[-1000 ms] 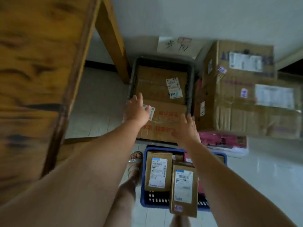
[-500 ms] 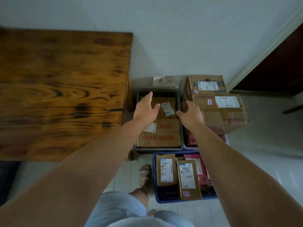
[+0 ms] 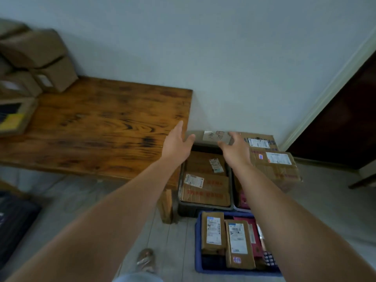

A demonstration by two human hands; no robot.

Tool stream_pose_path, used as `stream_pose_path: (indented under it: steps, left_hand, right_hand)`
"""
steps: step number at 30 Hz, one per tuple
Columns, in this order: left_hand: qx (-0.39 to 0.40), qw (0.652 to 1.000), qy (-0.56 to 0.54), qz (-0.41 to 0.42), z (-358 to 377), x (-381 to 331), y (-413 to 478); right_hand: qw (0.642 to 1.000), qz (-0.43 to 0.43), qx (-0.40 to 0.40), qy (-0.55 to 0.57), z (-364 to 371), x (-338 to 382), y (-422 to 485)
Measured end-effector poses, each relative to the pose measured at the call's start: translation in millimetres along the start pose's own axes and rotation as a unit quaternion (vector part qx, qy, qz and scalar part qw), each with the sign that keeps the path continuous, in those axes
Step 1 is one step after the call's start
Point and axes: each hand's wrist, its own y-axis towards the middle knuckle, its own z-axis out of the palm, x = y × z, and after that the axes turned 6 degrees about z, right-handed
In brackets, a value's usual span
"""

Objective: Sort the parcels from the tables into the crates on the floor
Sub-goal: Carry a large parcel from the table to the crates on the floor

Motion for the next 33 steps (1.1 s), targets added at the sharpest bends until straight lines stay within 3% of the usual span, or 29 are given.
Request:
stream_pose_path:
  steps: [10, 22, 33]
  left_hand:
    - [-0.099, 0.993, -0.06, -0.009, -138.1, 39.3, 9.9]
    - [-0.17, 0.985, -0.014, -0.006, -379.0, 189.4, 53.4]
    - [-0.213, 0.976, -0.011, -0.044, -509.4, 286.8, 137.2]
  right_hand:
    - [0.994, -0.105, 0.006, 0.007, 69.8, 108.9, -45.9]
    - [0.985, -0.147, 0.085, 0.036, 298.4, 266.1, -92.5]
    - [0.978, -0.16, 0.132, 0.036, 450.4, 370.9, -64.3]
